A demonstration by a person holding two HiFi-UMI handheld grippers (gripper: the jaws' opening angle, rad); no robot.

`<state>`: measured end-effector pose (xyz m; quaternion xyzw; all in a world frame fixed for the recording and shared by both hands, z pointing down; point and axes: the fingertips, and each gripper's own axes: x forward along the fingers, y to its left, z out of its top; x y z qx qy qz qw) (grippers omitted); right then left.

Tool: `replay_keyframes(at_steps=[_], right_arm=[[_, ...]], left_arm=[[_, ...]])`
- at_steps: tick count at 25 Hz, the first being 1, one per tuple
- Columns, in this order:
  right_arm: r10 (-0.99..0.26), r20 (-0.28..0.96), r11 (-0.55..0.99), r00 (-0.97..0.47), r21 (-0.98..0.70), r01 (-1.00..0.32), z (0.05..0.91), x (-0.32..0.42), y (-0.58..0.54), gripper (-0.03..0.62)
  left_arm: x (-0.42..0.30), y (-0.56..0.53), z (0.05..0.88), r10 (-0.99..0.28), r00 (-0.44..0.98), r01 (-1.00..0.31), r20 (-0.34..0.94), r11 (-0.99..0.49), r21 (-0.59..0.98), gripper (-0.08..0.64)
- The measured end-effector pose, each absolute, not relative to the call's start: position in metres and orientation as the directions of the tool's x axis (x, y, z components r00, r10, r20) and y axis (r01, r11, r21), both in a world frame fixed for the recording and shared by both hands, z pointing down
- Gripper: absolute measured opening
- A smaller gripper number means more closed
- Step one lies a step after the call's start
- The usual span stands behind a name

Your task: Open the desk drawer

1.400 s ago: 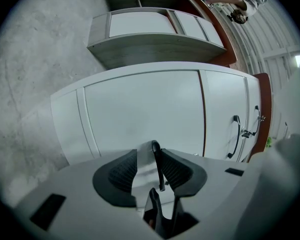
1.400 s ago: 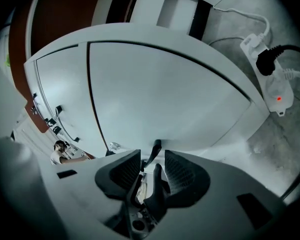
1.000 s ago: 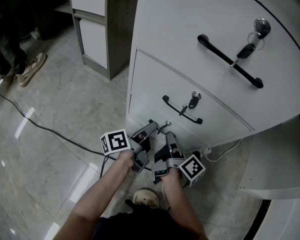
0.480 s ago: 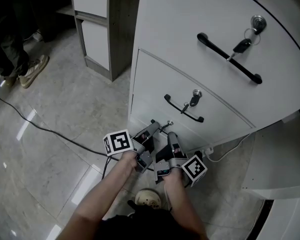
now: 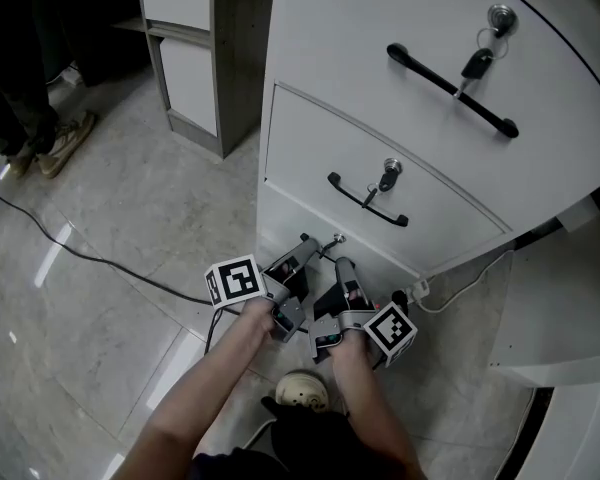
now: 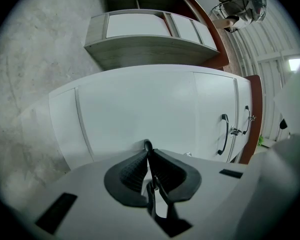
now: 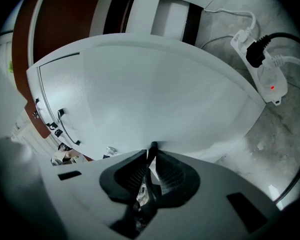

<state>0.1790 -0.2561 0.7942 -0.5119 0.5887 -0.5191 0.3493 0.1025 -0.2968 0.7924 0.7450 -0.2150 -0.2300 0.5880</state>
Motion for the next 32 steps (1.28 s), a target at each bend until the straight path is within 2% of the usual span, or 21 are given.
replay_keyframes(at_steps=[12, 17, 32], right_arm=[[-0.965, 0.117, -0.073, -0.235, -0.979, -0.189, 0.793, 0.165, -0.234, 0.063], [-0.956, 0.141, -0.081, -0.258, -0.969, -0.232, 0.794, 0.155, -0.220, 0.064], [-0.954, 0.149, -0.085, -0.259, -0.967, -0.242, 0.794, 0.128, -0.176, 0.064]], left_arm=[[0.089, -0.273, 0.793, -0.569, 0.820, -0.098, -0.051, -0.228, 0.969, 0.043], [0.080, -0.258, 0.792, -0.566, 0.823, -0.107, -0.040, -0.225, 0.969, 0.043], [0.053, -0.214, 0.793, -0.545, 0.838, -0.118, -0.023, -0.223, 0.968, 0.043]])
